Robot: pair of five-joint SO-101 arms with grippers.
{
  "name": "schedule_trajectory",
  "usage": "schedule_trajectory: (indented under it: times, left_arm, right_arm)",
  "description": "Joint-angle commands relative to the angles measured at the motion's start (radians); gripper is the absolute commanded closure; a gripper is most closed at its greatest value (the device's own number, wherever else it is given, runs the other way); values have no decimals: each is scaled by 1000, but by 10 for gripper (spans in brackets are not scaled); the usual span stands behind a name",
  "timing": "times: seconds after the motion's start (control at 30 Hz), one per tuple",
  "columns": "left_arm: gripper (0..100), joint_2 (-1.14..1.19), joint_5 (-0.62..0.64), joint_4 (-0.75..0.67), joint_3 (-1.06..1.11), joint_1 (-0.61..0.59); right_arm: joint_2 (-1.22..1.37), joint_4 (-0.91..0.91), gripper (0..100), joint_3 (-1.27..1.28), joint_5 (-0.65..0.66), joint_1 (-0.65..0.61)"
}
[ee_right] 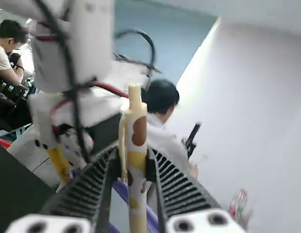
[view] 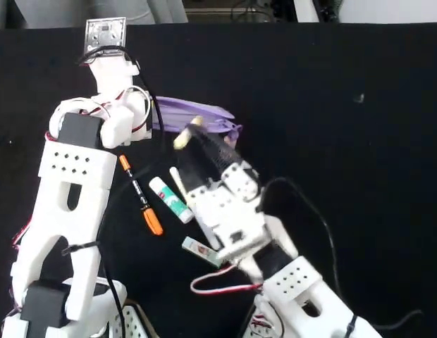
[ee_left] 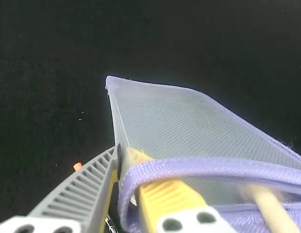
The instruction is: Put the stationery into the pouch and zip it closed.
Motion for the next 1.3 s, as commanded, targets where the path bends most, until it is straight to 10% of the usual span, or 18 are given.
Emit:
schedule_trajectory:
  times: [0.0,0.77,1.27]
  left_arm:
    - [972,-9,18,-5,-53,-10]
    - [972,-6,21,3,-54,-22]
    - [972,-5,40,2,-58,-94]
  right_arm:
    - [-13,157,988,-137,-186,83]
    - [432,184,913,-338,-232,104]
    - [390,192,800,-332,-32,63]
